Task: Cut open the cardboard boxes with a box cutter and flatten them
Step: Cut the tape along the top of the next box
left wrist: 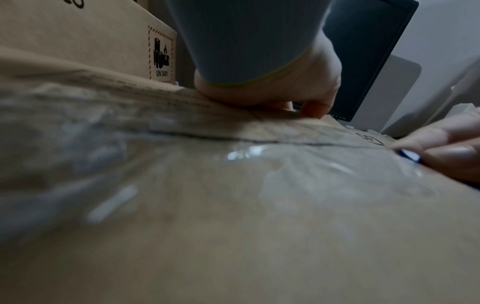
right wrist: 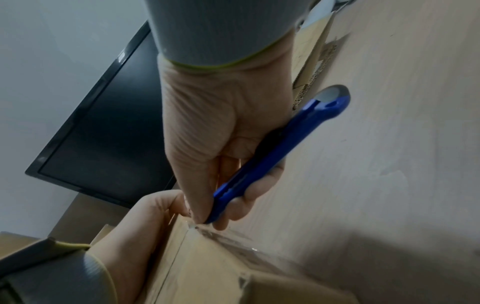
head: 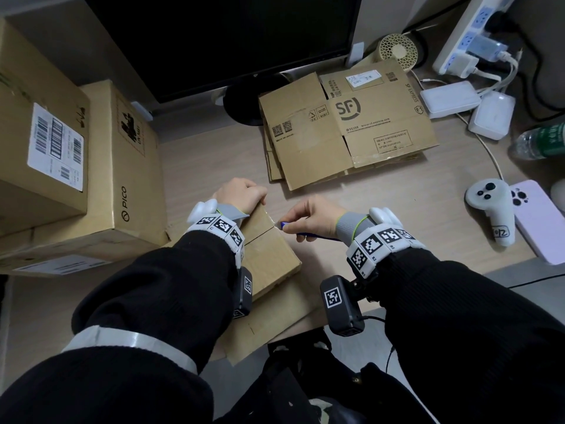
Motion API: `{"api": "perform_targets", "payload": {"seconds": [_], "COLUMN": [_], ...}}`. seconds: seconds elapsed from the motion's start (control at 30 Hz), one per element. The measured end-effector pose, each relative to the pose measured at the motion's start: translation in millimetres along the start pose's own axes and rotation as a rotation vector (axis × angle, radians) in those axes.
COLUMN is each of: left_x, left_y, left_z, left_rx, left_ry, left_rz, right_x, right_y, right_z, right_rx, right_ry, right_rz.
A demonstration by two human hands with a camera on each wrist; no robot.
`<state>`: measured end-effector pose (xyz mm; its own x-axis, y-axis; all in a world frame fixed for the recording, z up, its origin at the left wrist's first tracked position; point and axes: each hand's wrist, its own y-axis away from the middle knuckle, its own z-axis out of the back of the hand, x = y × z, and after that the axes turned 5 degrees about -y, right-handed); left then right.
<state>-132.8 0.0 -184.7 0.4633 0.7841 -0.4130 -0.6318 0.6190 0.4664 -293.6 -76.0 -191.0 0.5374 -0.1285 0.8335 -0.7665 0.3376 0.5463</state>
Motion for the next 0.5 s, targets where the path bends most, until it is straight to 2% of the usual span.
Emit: {"api": "perform_targets", "payload": {"seconds": [0.5], "left_x": [-2.4], "left_y": [-2.1], "left_z": [1.0], "left_rx": [0.008], "left_ry": [0.035], "left_rz": [0.011], "right_x": [-7.7], "right_y": [9.6], "right_z": [2.0], "right_rx": [0.060], "right_ry": [-0.088], "right_rz": [-0.063]}}
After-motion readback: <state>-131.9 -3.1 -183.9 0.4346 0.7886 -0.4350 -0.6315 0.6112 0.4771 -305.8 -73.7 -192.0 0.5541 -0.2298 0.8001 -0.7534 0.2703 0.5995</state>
